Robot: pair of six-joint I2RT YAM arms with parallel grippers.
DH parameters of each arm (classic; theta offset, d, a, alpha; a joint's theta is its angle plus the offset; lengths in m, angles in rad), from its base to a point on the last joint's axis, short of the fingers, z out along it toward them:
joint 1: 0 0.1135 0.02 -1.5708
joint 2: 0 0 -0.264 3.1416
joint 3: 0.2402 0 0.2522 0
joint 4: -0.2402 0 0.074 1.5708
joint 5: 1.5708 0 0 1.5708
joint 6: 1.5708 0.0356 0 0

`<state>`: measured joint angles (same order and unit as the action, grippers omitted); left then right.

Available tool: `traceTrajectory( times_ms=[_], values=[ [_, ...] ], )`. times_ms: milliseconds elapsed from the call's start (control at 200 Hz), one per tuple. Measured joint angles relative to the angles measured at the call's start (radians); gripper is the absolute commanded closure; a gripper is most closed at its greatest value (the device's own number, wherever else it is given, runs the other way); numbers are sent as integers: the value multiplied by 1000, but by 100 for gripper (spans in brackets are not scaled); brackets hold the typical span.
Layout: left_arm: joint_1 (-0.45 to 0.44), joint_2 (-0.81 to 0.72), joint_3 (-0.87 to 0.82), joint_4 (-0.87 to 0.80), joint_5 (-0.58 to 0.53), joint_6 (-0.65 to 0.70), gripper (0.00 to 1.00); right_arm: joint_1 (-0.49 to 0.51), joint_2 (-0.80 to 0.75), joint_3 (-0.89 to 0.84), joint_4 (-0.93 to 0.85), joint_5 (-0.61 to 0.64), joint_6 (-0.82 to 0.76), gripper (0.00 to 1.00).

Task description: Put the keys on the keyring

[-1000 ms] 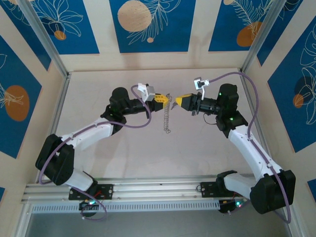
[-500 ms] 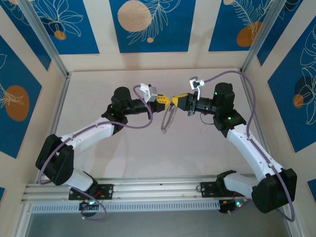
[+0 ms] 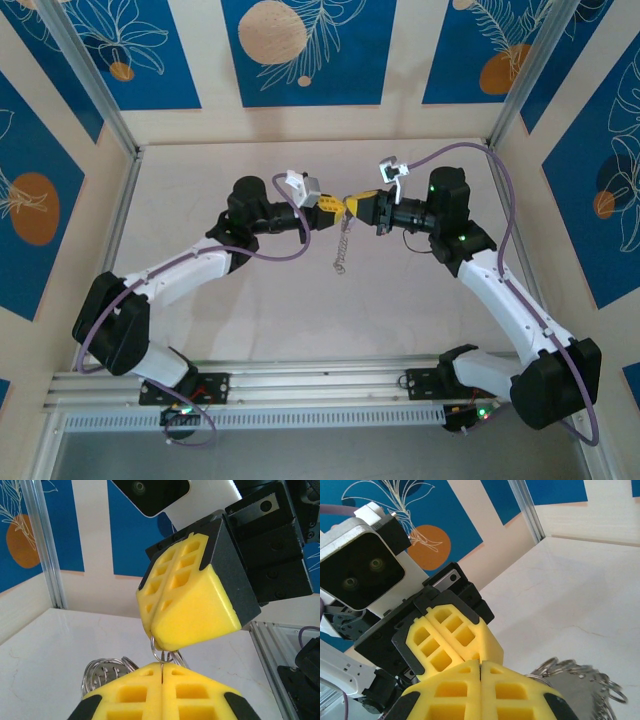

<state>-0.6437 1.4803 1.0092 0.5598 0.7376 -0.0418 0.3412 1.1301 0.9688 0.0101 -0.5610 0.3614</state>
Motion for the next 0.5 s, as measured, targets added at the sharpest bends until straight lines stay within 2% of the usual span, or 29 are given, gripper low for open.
traceTrajectory(
  times_ms=[500],
  values=[
    [0,0,0,-2,-48,0,100,-20,0,-16,-13,27,-22,100]
  ],
)
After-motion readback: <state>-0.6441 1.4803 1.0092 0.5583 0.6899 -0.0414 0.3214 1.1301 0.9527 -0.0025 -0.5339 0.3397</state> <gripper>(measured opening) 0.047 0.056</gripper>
